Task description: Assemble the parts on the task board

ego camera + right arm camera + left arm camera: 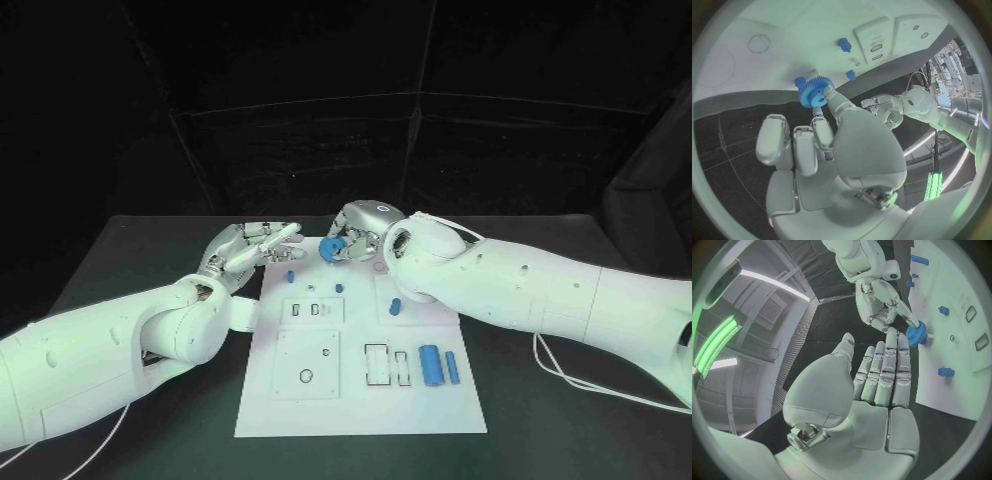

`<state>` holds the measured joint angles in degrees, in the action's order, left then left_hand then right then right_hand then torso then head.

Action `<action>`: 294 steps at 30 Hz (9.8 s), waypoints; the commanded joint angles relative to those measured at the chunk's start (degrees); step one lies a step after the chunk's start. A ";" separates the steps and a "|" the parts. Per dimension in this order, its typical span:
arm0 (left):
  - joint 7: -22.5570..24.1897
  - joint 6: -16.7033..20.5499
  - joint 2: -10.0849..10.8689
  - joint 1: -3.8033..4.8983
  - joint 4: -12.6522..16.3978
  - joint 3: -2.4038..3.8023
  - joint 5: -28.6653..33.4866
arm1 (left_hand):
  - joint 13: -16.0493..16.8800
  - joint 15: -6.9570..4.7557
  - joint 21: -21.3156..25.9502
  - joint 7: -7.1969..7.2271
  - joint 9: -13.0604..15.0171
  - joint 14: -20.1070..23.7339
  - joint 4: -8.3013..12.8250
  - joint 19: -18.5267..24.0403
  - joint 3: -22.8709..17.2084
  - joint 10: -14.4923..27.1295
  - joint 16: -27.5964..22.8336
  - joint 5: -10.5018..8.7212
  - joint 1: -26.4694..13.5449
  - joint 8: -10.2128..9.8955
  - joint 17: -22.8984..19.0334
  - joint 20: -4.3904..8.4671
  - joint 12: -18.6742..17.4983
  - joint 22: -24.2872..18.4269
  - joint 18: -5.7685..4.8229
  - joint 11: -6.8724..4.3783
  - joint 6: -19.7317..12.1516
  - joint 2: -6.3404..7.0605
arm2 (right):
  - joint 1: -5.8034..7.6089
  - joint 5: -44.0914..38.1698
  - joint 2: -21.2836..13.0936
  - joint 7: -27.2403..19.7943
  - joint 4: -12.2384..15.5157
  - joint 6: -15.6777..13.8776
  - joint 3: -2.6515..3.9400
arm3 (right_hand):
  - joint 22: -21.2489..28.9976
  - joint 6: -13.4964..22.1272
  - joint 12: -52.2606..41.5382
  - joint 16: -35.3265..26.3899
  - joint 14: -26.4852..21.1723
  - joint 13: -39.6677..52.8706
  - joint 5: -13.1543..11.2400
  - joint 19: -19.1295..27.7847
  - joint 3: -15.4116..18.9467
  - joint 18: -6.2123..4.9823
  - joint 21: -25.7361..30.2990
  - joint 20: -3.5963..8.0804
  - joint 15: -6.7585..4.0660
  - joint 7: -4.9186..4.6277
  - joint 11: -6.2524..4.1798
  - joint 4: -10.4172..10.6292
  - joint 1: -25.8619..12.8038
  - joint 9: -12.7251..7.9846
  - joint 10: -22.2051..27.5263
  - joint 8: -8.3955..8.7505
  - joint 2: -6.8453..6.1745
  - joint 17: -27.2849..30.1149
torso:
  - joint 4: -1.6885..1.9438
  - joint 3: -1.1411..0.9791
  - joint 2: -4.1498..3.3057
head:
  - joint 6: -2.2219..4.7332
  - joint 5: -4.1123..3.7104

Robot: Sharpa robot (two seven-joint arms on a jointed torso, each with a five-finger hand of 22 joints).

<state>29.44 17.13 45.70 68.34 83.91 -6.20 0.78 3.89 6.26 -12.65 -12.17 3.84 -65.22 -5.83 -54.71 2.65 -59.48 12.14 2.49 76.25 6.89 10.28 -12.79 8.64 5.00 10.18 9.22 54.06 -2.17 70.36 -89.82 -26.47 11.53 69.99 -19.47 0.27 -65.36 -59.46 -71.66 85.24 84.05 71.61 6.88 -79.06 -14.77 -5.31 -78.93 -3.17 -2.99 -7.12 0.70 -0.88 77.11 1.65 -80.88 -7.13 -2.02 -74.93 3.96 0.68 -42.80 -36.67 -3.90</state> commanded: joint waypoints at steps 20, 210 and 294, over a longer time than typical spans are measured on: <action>0.30 -0.51 -0.13 0.09 -0.09 0.05 0.01 | -0.06 0.07 0.25 0.00 -0.02 -0.47 0.41 -0.44 0.11 -0.47 -0.38 0.23 0.05 -0.40 0.06 -0.17 -0.12 -0.11 0.38 -0.11 0.46 -0.46 | -1.03 -0.96 3.78 0.32 -4.51 6.23 -0.02 | 0.13 -0.08 2.36 0.21 3.73 -1.73 0.17 -0.17 -2.34 0.58 -0.10 -0.59 0.84 -0.40 1.54 1.50 -2.37 2.05 1.42 2.39 -1.73 -3.07 | -0.24 -0.13 -0.01 | -0.32 0.59; -0.32 -1.27 -0.31 0.12 -3.31 0.02 2.78 | -0.10 0.12 0.59 -0.16 -0.04 -0.48 0.87 -0.59 0.33 -0.37 -0.85 0.22 0.17 -0.70 0.20 -0.18 -0.51 -0.35 0.36 0.00 0.39 -0.63 | -5.85 4.54 -2.19 1.32 10.21 3.53 -2.11 | -3.77 -3.68 4.59 1.53 4.34 -2.62 -0.95 -1.52 4.76 1.20 -2.05 -0.37 0.32 0.93 0.62 3.10 0.76 2.37 2.67 0.31 4.04 -7.64 | -1.15 0.48 1.70 | -4.30 3.00; -1.11 -1.73 -0.50 0.08 -3.87 -0.01 2.78 | -0.03 -0.06 0.77 -0.11 0.02 -1.36 1.22 -1.31 0.75 -0.92 -0.96 0.22 0.01 -0.81 0.60 -0.06 -0.67 -0.53 0.41 -0.11 0.82 -0.99 | -8.03 12.40 -3.22 -8.18 10.49 -5.96 -2.13 | -4.31 -1.96 7.19 1.72 4.52 -4.63 -1.82 -1.87 4.11 1.30 -2.20 -1.16 1.15 -0.16 1.56 3.50 -0.85 2.31 3.37 2.53 0.69 -8.44 | -1.18 0.49 1.71 | -4.92 3.26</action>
<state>28.48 16.32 45.24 68.33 80.02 -6.25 3.54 3.88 6.16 -12.08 -12.17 3.84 -66.16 -4.88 -55.53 3.29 -59.93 11.49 2.49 76.21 6.45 10.80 -12.81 8.20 4.52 10.17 9.18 54.49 -2.65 62.25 -81.04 -29.67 7.52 80.43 -22.93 -1.88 -69.63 -61.00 -64.76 87.12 84.03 67.16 5.02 -80.68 -10.39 -4.43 -80.93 -4.18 -1.93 -7.39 2.35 2.54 76.08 3.88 -77.40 -4.43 -0.81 -74.94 2.77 1.15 -41.10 -41.61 -0.66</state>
